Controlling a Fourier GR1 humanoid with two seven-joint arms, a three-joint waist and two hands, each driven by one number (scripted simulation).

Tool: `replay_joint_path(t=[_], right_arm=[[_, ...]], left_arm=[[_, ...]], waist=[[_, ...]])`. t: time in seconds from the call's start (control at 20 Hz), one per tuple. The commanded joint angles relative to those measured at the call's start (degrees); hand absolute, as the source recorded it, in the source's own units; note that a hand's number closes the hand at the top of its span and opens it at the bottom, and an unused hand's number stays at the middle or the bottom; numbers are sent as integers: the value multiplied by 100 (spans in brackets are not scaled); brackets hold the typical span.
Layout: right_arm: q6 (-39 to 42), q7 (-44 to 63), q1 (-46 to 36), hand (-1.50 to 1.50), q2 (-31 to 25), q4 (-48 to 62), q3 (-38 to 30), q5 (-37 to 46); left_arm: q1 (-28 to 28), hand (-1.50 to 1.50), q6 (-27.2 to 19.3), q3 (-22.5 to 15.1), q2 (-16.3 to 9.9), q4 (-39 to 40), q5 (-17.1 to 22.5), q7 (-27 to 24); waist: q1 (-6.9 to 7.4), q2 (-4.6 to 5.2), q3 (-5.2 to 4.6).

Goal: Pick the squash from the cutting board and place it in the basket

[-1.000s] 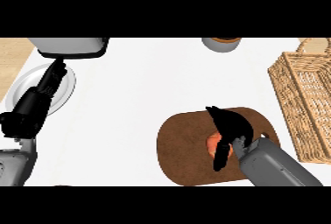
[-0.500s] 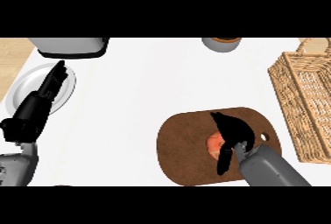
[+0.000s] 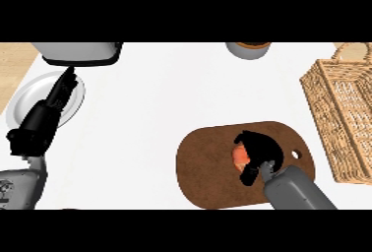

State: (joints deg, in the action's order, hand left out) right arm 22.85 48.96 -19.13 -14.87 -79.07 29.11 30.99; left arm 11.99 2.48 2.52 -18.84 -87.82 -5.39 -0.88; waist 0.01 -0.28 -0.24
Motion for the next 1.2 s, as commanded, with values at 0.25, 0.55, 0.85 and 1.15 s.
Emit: replay_joint_path(t=[0.25,0.55,0.85,1.15], right_arm=[[-92,-879,-33,150,251,750,-71,665],[-157,-3150,363,150,-2322,630,-1060,470],[-649,-4609,443,150,-3656,1187,-1794,471],[-1575,-6214,405,150,-4410,2156,-2831,113]], left_arm=[[31,0,-44,-103,297,-67,-307,90],[-55,0,139,227,20,-108,-60,89],[-108,0,53,252,70,-170,-70,59],[-235,0,106,373,15,-178,32,-15]], waist=[[21,35,25],[-156,65,56],[-345,95,126],[-185,114,140]])
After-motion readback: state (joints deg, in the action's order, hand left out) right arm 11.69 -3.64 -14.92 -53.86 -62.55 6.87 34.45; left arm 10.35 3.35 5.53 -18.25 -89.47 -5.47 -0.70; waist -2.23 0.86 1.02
